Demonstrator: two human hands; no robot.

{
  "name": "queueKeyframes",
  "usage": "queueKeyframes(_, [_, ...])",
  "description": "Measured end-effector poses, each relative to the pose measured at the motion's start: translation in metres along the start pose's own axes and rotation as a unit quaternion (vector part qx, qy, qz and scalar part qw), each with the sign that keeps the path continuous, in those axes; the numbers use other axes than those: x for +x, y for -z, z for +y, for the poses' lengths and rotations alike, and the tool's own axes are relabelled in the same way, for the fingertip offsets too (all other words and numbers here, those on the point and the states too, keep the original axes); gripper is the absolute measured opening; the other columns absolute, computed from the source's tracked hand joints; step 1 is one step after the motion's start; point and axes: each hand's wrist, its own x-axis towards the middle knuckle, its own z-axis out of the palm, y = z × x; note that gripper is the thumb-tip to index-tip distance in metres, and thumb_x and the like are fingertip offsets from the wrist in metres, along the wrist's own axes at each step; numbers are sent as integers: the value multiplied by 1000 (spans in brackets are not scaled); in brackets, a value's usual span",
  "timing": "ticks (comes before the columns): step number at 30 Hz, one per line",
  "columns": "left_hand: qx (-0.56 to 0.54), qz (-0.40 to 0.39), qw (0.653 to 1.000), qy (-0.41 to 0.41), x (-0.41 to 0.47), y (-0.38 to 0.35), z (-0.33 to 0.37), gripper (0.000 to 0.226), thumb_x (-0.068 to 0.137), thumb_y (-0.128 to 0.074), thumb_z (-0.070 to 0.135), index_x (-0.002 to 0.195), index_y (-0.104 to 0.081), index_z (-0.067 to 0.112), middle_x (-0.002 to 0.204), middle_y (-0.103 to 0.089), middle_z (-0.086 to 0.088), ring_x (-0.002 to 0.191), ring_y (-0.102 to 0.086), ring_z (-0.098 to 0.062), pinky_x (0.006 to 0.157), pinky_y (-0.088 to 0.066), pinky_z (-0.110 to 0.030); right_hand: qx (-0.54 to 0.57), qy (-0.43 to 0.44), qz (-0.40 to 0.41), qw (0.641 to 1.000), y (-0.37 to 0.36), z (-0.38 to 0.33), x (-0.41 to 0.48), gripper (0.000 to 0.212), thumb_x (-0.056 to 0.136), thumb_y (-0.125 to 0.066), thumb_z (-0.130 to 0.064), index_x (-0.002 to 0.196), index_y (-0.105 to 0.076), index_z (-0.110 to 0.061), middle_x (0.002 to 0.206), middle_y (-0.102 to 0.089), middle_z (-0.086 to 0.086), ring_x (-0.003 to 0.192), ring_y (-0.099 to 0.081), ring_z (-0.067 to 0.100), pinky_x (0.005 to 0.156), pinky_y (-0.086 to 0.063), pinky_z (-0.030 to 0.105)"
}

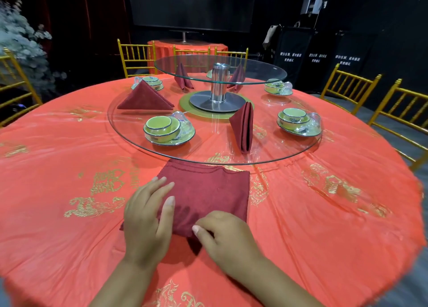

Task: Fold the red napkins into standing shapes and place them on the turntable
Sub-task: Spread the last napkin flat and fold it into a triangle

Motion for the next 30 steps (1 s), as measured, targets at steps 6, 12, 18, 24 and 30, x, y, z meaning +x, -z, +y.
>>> queueKeyframes(6, [-29, 22, 999, 27, 1, 2, -1, 48, 90, -41, 34, 122, -60, 4, 127, -56, -12, 123, -49, -27, 104, -32, -39, 239, -153, 50, 958, 16, 11, -3, 32, 88, -57, -24, 65, -49, -3, 59, -43, 2, 58, -41, 10, 61, -35, 34])
queueKeyframes(12, [20, -117, 979, 167, -2, 4, -5, 74, 78, -24, 68, 136, -50, 29, 108, -64, 13, 102, -62, -20, 76, -39, -31, 235, -249, 214, 915, 21, 33, -16, 22, 91, -57, -16, 69, -61, -11, 66, -60, 1, 62, -51, 5, 63, -39, 21])
queueKeyframes(18, [325, -286, 900, 48, -5, 3, 1, 74, 72, -17, 75, 119, -64, 41, 120, -65, 15, 112, -58, -10, 90, -33, -43, 77, -351, 331, 872, 51, 77, -43, 15, 86, -60, -15, 74, -60, -24, 73, -63, 0, 74, -61, 27, 64, -41, 33])
queueKeyframes(24, [374, -292, 880, 5, -9, 8, 15, 67, 72, -29, 73, 91, -76, 29, 74, -64, 4, 74, -64, -21, 77, -31, -43, -16, -423, 308, 852, 58, 75, -66, 28, 73, -64, -15, 92, -46, -26, 77, -54, -6, 76, -54, 26, 62, -38, 33])
queueKeyframes(30, [375, -289, 880, 47, 4, 16, 22, 81, 73, -15, 77, 114, -69, 33, 93, -69, 1, 92, -65, -23, 80, -33, -43, -74, -233, 332, 911, 59, 56, -61, 30, 67, -66, -5, 95, -65, -13, 102, -55, 4, 100, -53, 24, 87, -33, 29])
